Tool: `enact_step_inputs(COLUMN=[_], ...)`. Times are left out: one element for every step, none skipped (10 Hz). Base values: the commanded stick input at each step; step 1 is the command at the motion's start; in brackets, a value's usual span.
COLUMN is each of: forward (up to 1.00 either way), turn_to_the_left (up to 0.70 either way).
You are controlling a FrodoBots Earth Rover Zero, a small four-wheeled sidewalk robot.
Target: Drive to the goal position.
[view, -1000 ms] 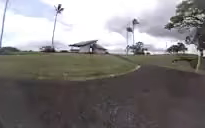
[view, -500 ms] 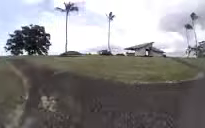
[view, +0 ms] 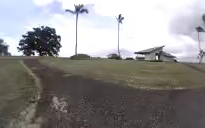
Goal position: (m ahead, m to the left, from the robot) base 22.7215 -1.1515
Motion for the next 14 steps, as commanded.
enact_step_inputs(forward=[0.04,0.04,0.04,0.04,0.04,0.04,0.04,0.04,0.04,0.04,0.04,0.04,0.04,0.04], turn_to_the_left=[-0.7,-0.7,-0.7,-0.68,-0.5,-0.13,0.0,0.0,0.0,0.0,0.0,0.0,0.0,0.0])
